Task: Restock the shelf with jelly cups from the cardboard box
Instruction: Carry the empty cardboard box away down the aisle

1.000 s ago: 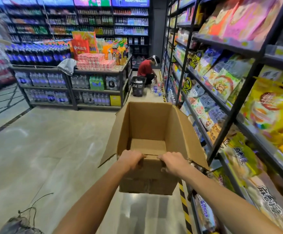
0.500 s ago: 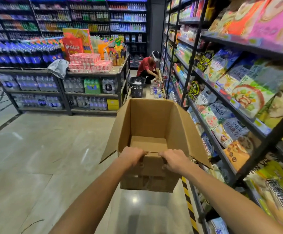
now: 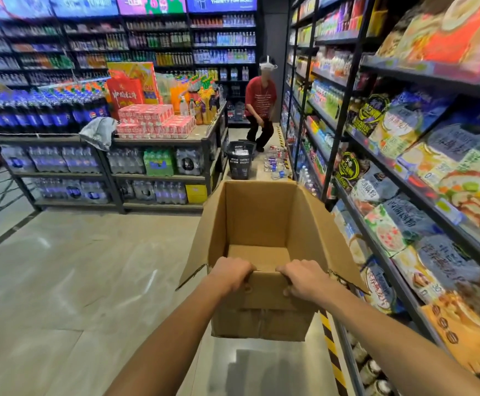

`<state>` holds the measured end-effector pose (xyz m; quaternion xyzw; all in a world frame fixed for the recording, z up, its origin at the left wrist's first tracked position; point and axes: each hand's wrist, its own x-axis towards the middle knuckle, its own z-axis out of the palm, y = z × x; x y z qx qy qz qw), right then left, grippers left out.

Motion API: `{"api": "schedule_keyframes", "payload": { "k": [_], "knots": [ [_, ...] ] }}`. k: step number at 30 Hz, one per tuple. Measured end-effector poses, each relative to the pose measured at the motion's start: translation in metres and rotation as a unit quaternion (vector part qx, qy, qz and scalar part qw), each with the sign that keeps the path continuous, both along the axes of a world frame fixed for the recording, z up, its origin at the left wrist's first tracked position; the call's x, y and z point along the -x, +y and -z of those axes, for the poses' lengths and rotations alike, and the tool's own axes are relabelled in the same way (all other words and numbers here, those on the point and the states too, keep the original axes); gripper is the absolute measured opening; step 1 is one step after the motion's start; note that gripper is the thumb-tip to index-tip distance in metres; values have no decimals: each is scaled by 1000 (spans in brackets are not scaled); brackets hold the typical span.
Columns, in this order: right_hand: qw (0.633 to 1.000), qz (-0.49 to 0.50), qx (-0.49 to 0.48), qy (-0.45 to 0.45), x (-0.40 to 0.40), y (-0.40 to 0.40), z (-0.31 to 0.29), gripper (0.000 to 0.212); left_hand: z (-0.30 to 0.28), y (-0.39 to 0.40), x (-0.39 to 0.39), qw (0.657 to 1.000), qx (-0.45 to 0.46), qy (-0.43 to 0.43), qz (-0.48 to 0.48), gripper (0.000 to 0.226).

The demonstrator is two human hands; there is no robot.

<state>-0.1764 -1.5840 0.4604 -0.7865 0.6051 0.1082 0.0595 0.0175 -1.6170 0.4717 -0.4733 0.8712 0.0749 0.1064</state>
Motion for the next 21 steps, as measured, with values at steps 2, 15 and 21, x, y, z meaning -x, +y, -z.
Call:
{"api": "schedule_keyframes", "payload": {
  "k": [2, 15, 21],
  "knots": [
    [1000, -4, 1, 1, 14, -33, -2, 40, -3, -31, 13, 1000, -2, 3, -4, 37],
    [1000, -13, -2, -1, 77, -217, -8, 33, 2, -213, 76, 1000, 16, 17, -9, 28],
    [1000, -9, -27, 5, 83, -305, 0, 39, 16, -303, 83, 1000, 7, 7, -7, 34]
  ]
}}
